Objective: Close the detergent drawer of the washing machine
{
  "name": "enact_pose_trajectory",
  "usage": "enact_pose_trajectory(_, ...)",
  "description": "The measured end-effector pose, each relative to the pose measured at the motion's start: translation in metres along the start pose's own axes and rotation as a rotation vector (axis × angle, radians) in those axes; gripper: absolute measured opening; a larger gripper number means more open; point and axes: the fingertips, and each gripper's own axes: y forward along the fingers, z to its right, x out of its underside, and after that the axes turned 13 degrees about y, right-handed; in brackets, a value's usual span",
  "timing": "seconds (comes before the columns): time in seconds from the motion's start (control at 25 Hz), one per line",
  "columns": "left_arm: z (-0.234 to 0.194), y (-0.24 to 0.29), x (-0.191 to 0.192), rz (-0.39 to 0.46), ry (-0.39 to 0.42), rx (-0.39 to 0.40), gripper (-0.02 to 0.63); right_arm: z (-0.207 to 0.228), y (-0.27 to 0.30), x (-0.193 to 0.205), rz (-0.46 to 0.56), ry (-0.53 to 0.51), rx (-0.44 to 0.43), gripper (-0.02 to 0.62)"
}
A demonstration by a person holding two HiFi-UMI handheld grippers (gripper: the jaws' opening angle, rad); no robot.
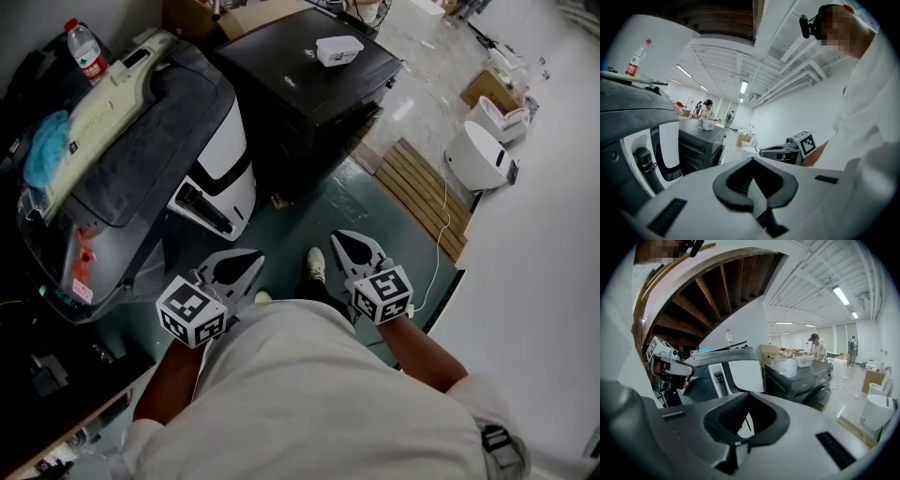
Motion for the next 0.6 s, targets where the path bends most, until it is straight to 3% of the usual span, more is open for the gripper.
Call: enact_pose_trajectory(0.6, 0.002, -0.009, 0.009, -0.002, -0.014, -0.009, -0.006, -0.013, -0.002, 0.001, 0.004, -0.019, -0.013, 0.005)
